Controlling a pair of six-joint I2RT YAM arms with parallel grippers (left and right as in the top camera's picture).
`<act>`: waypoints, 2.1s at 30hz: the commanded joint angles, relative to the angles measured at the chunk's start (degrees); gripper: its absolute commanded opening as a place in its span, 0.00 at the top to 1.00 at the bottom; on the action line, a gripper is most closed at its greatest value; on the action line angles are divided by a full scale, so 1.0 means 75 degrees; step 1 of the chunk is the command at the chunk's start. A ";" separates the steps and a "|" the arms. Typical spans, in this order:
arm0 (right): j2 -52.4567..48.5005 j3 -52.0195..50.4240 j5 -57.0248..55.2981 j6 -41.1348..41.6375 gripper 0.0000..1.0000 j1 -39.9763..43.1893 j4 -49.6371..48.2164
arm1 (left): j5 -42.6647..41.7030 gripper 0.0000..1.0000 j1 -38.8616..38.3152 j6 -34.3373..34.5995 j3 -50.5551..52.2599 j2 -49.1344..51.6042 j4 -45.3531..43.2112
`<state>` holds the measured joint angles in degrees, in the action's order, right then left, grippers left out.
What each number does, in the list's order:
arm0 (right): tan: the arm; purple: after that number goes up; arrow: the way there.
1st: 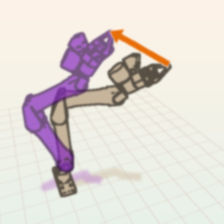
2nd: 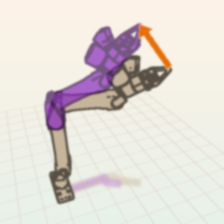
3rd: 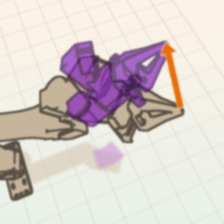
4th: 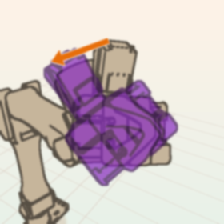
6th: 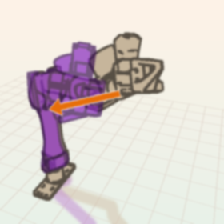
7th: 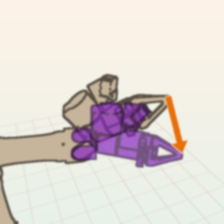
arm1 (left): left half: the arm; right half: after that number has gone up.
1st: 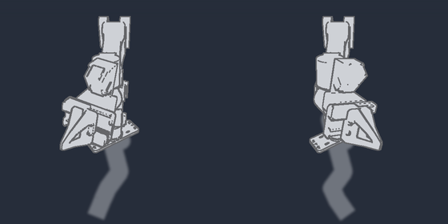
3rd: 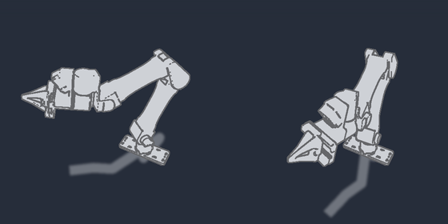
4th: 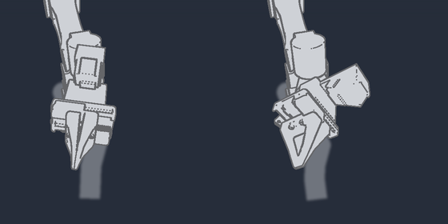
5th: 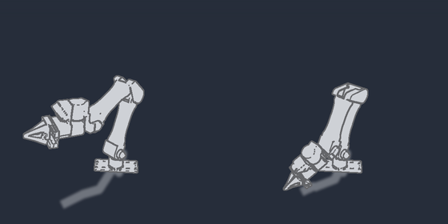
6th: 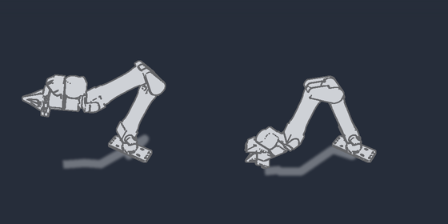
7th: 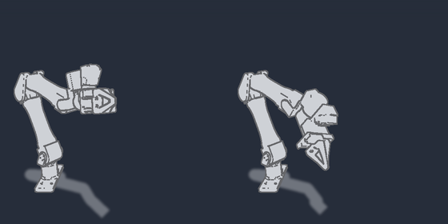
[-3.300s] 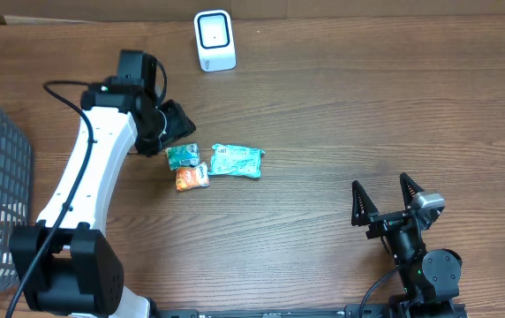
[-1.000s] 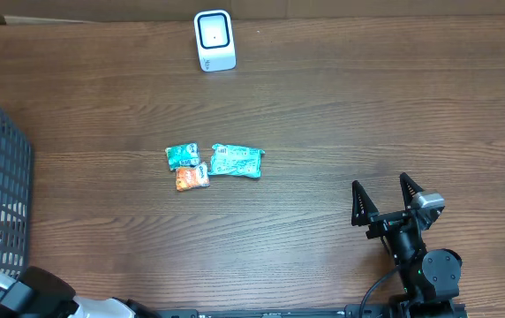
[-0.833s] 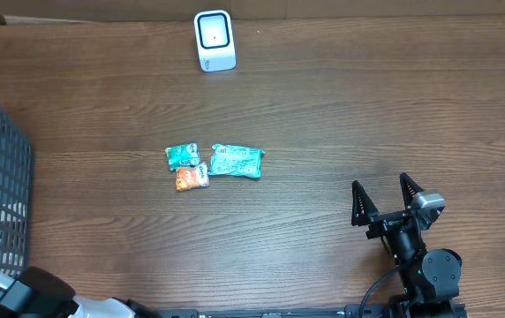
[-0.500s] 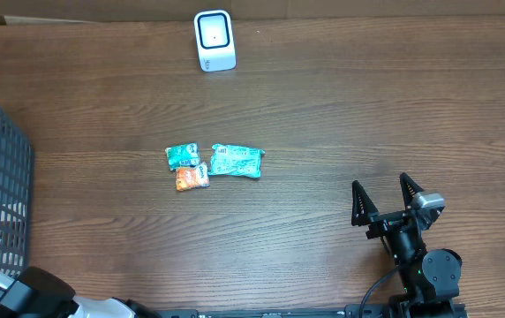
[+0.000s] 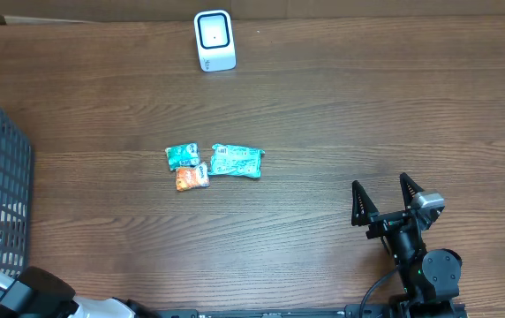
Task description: Scan the item barcode
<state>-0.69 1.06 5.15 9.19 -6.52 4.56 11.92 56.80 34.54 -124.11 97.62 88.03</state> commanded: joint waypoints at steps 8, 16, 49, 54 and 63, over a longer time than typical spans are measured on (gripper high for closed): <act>0.0070 -0.0079 0.0006 -0.0012 0.00 -0.0041 -0.0026 | 0.0490 0.27 0.0076 -0.0737 0.0000 0.0315 -0.0058; 0.0070 -0.0079 0.0006 -0.0012 0.00 -0.0041 -0.0026 | 0.0475 0.27 0.0076 -0.1349 0.0000 0.0554 -0.0405; 0.0070 -0.0079 0.0003 -0.0012 0.00 -0.0041 -0.0026 | -0.1346 0.37 0.0026 -0.2503 0.3293 0.1373 -0.1355; 0.0070 -0.0079 0.0006 -0.0012 0.00 -0.0041 -0.0026 | -0.1338 0.37 0.0032 -0.2498 0.4036 0.1373 -0.1923; 0.0070 -0.0079 0.0006 -0.0012 0.00 -0.0041 -0.0029 | -0.0836 0.34 0.0032 -0.2498 0.4468 0.1373 -0.2600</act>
<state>-0.69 1.06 5.15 9.17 -6.52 4.58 2.68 56.77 16.47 -91.02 107.83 69.36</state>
